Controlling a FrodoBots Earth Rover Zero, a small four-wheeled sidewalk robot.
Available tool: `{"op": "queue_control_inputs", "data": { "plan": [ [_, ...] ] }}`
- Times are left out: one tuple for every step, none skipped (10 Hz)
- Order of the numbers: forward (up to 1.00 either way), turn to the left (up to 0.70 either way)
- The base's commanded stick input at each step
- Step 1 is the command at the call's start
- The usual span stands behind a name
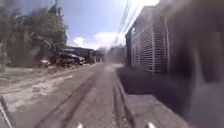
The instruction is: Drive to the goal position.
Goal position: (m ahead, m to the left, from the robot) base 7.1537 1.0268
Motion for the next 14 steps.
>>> {"op": "queue_control_inputs", "data": {
  "plan": [
    [1.00,0.00],
    [1.00,0.00],
    [1.00,0.00],
    [1.00,0.00],
    [1.00,0.00],
    [1.00,0.00],
    [1.00,0.00],
    [1.00,0.00],
    [1.00,0.00],
    [1.00,0.00],
    [1.00,0.00],
    [1.00,0.00],
    [1.00,0.00],
    [1.00,0.00]
  ]
}}
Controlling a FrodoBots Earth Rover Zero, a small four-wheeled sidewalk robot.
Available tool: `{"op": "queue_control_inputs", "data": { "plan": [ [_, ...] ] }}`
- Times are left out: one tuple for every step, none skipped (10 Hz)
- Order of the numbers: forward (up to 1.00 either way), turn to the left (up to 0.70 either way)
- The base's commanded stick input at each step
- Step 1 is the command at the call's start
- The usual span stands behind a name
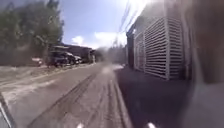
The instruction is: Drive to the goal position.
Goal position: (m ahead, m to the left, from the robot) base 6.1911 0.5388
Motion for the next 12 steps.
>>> {"op": "queue_control_inputs", "data": {
  "plan": [
    [1.00,0.00],
    [1.00,0.00],
    [1.00,0.00],
    [1.00,0.00],
    [1.00,0.00],
    [1.00,0.00],
    [1.00,0.00],
    [1.00,0.00],
    [1.00,0.00],
    [1.00,0.00],
    [1.00,0.01],
    [1.00,0.04]
  ]
}}
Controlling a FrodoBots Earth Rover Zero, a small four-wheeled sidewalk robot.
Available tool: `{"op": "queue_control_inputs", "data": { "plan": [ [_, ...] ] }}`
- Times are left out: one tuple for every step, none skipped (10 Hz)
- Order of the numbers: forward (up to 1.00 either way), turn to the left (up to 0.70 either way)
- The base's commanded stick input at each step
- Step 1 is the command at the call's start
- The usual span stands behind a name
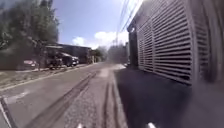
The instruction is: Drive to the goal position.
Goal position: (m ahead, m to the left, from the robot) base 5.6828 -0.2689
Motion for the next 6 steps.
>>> {"op": "queue_control_inputs", "data": {
  "plan": [
    [1.00,0.07],
    [1.00,0.28],
    [1.00,0.40],
    [1.00,0.40],
    [1.00,0.40],
    [1.00,0.40]
  ]
}}
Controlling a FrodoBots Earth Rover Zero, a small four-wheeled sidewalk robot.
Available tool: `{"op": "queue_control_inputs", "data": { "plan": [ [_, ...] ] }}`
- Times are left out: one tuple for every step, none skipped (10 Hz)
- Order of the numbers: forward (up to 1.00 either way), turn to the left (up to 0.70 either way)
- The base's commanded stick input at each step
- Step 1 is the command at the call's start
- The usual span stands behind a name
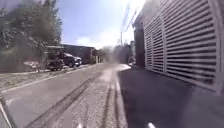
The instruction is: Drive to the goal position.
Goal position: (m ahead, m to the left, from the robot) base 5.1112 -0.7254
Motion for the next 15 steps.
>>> {"op": "queue_control_inputs", "data": {
  "plan": [
    [1.00,0.36],
    [1.00,0.35],
    [1.00,0.35],
    [1.00,0.35],
    [1.00,0.36],
    [1.00,0.36],
    [1.00,0.36],
    [1.00,0.37],
    [1.00,0.38],
    [1.00,0.39],
    [1.00,0.40],
    [1.00,0.40],
    [1.00,0.29],
    [1.00,-0.07],
    [1.00,-0.23]
  ]
}}
